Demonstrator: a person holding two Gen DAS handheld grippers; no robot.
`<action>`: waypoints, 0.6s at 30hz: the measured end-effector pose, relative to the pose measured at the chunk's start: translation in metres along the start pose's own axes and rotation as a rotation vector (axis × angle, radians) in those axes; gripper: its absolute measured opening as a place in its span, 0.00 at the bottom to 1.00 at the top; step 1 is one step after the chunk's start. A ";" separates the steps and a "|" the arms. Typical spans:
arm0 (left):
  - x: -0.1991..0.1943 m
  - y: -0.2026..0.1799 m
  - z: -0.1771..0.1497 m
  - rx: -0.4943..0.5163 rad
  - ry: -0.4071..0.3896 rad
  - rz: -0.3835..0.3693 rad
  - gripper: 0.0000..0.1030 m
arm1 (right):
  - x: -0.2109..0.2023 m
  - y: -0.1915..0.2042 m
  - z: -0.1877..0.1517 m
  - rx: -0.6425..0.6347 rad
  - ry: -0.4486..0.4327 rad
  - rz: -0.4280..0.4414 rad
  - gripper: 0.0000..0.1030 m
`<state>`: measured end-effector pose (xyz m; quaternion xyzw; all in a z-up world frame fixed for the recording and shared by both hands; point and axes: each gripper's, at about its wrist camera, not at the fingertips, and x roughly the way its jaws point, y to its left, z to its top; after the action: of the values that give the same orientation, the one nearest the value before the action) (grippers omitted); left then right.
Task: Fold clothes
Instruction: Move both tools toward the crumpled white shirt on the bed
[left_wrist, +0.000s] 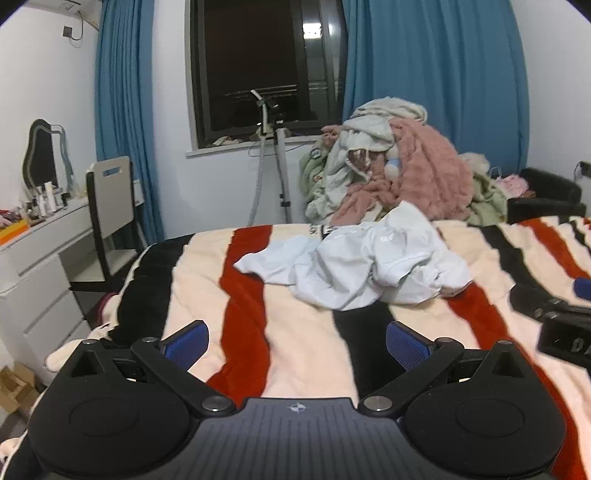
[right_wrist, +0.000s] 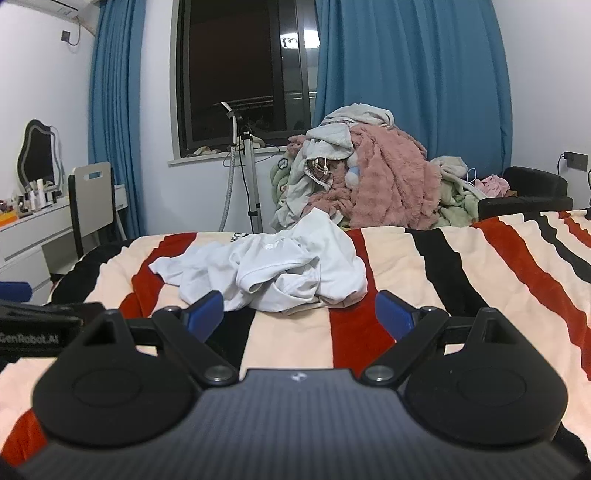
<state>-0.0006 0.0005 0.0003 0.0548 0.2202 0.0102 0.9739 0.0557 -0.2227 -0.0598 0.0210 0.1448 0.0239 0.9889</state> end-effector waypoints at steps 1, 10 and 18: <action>-0.002 0.001 0.000 -0.010 -0.005 -0.015 1.00 | 0.000 0.000 0.000 0.008 -0.001 -0.001 0.88; -0.022 0.005 -0.004 -0.018 -0.068 -0.014 1.00 | 0.001 -0.006 0.000 0.035 -0.015 -0.017 0.88; -0.019 -0.007 -0.009 0.001 -0.061 -0.019 1.00 | 0.014 -0.011 -0.013 0.065 0.018 -0.052 0.88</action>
<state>-0.0214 -0.0060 -0.0007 0.0535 0.1908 -0.0007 0.9802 0.0657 -0.2324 -0.0770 0.0490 0.1549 -0.0065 0.9867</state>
